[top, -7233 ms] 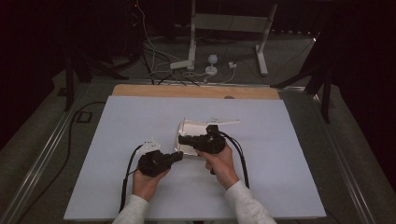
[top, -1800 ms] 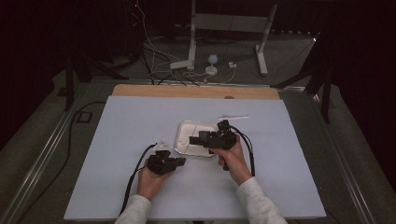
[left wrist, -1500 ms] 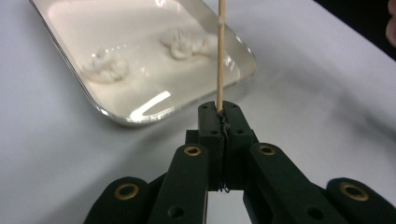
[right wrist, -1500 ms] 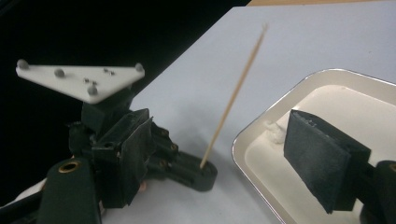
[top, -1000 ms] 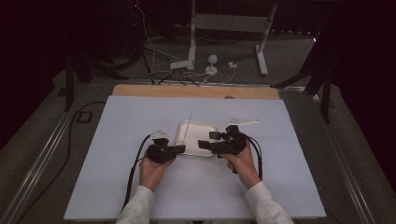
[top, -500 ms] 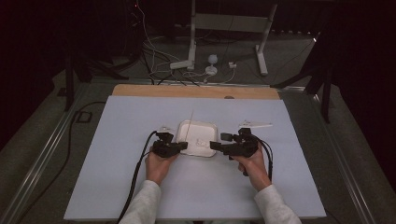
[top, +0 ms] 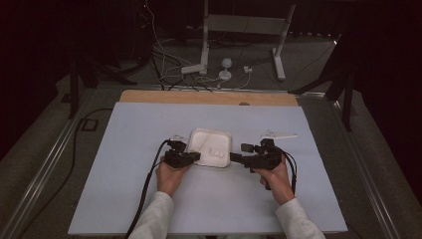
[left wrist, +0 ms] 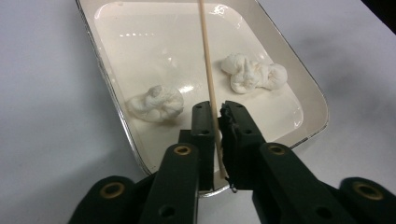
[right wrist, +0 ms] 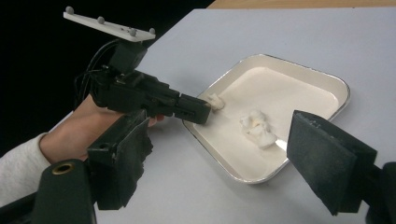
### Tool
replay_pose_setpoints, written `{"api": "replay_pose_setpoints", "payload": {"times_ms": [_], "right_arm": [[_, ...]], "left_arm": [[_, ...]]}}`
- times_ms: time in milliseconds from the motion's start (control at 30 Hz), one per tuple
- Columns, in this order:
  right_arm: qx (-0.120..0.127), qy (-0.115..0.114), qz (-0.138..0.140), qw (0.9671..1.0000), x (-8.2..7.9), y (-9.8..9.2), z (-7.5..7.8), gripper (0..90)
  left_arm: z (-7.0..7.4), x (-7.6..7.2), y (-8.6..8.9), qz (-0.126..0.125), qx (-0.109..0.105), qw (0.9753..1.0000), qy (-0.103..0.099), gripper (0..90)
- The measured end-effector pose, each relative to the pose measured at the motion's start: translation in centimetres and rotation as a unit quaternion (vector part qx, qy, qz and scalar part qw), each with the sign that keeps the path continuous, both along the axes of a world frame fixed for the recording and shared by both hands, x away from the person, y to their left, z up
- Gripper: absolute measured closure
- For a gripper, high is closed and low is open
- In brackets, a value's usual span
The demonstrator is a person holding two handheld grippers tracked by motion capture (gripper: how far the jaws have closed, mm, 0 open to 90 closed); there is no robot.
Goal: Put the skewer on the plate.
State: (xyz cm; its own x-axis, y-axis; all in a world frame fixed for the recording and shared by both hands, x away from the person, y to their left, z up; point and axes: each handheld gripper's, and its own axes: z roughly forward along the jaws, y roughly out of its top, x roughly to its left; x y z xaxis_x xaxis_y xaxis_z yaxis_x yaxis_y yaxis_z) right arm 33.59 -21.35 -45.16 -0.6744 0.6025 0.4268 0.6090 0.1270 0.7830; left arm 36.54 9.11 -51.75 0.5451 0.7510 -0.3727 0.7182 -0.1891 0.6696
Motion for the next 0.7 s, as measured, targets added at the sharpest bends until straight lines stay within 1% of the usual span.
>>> {"api": "replay_pose_setpoints", "payload": {"times_ms": [67, 167, 233, 300, 400, 467, 533, 633, 700], "right_arm": [[-0.004, -0.001, -0.001, 1.0000, -0.1, -0.1, 0.0, 20.6], [-0.003, -0.001, -0.003, 1.0000, -0.1, -0.3, 0.0, 20.6], [-0.003, -0.002, -0.004, 1.0000, -0.1, -0.5, 0.0, 20.5], [-0.003, -0.001, -0.004, 1.0000, -0.2, -0.5, -0.1, 20.4], [-0.004, -0.002, -0.004, 1.0000, -0.3, -0.6, -0.1, 20.0], [-0.004, -0.002, -0.003, 1.0000, -0.3, -0.6, -0.1, 19.5], [-0.005, -0.001, -0.001, 1.0000, -0.3, -0.7, -0.2, 18.7], [-0.008, -0.001, -0.001, 1.0000, -0.3, -0.7, -0.3, 17.0], [-0.008, 0.000, -0.003, 1.0000, -0.4, -0.8, -0.3, 16.5]], "left_arm": [[0.1, -0.1, -0.1, -0.001, -0.002, 1.0000, -0.002, 78.4], [0.4, -0.3, 0.0, -0.004, -0.005, 0.9999, -0.010, 68.3], [0.8, -0.5, 0.2, -0.007, -0.019, 0.9996, -0.018, 61.0], [1.2, -0.7, 0.4, -0.008, -0.028, 0.9992, -0.025, 54.4], [2.0, -1.0, 0.8, -0.009, -0.044, 0.9981, -0.041, 45.2], [2.6, -1.4, 1.1, -0.009, -0.052, 0.9971, -0.054, 39.7], [3.2, -1.8, 1.5, -0.008, -0.056, 0.9962, -0.066, 31.8], [4.0, -2.3, 2.2, 0.000, -0.065, 0.9944, -0.084, 24.7], [4.5, -2.7, 2.8, 0.005, -0.068, 0.9933, -0.094, 19.4]]}}
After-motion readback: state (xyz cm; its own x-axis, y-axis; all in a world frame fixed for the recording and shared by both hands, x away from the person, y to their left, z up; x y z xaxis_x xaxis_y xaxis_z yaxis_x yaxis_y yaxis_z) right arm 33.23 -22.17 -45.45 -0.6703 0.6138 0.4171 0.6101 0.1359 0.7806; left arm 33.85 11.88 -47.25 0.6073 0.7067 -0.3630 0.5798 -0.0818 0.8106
